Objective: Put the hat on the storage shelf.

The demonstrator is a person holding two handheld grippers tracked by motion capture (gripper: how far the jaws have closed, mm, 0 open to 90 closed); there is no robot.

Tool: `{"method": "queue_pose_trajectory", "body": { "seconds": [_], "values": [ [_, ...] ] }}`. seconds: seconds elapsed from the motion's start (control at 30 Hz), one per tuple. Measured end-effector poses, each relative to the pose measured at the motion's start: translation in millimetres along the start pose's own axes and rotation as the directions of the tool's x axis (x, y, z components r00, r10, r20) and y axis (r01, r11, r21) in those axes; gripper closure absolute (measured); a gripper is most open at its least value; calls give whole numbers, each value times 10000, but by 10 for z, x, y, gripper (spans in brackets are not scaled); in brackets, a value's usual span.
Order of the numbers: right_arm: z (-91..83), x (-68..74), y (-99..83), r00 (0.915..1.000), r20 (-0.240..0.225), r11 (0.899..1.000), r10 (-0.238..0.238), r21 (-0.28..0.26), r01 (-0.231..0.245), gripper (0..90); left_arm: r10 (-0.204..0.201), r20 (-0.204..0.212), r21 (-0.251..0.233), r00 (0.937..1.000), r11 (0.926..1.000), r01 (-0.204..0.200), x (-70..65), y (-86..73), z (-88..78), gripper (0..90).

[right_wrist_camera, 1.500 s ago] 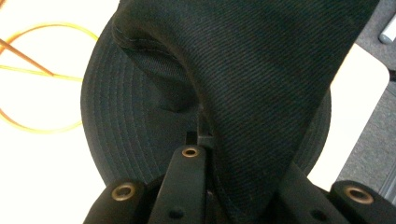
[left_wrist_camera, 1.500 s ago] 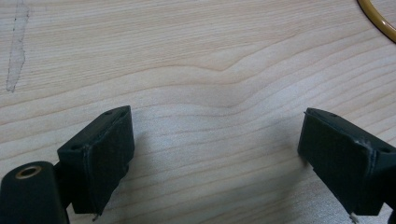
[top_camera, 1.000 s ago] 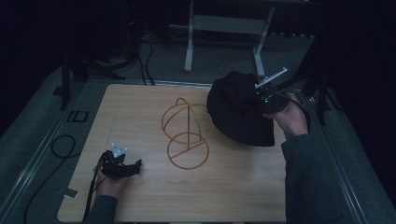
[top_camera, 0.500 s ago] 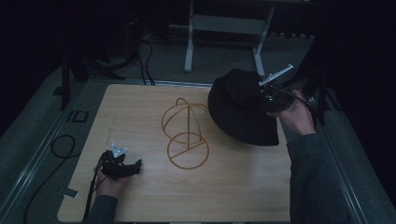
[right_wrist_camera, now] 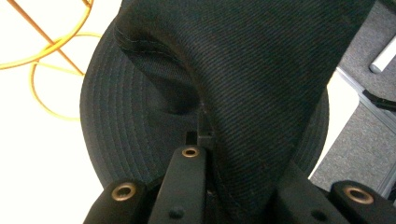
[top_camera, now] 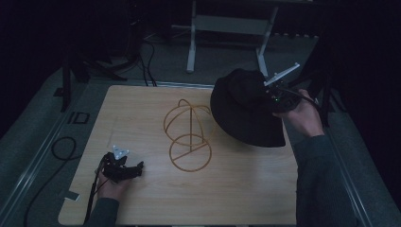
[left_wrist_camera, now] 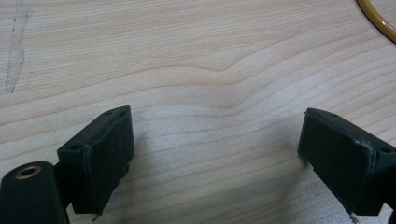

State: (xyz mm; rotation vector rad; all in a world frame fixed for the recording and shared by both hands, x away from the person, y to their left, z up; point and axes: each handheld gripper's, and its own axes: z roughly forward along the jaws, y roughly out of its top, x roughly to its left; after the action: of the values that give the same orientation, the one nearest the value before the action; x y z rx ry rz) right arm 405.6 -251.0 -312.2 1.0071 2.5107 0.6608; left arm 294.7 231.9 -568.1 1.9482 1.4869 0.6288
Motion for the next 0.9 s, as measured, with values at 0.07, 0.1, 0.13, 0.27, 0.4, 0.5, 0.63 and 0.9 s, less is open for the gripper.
{"method": "queue_pose_trajectory", "body": {
  "seconds": [0.07,0.1,0.13,0.27,0.4,0.5,0.63,0.9],
  "values": [
    [-15,-2,2,10000,-42,10000,-1,1,1,875,-2,0,1,10000,10000,2,0,0,0,111],
    [-21,-4,3,10000,-41,10000,-26,-2,26,875,-3,1,-2,10000,10000,3,0,0,0,111],
    [-26,-3,5,10000,-52,10000,-38,1,38,875,-2,2,0,10000,10000,2,0,0,0,111],
    [-56,-7,14,10000,-50,10000,-62,-46,62,875,1,-1,-3,10000,10000,-1,0,0,0,111],
    [-102,-20,14,10000,-48,9999,-28,-150,27,875,5,-1,-6,10000,10000,-5,0,-1,0,111],
    [-145,-35,18,10000,-82,9998,-5,-206,3,875,36,-13,-3,10000,10000,-36,2,0,-1,111],
    [-199,-40,21,9999,-115,9995,-62,-306,59,875,23,-7,-5,10000,10000,-23,1,0,0,111],
    [-264,-48,21,9995,-282,9987,-104,-492,90,875,13,-4,-4,10000,10000,-13,1,-1,-1,111]
  ]
}}
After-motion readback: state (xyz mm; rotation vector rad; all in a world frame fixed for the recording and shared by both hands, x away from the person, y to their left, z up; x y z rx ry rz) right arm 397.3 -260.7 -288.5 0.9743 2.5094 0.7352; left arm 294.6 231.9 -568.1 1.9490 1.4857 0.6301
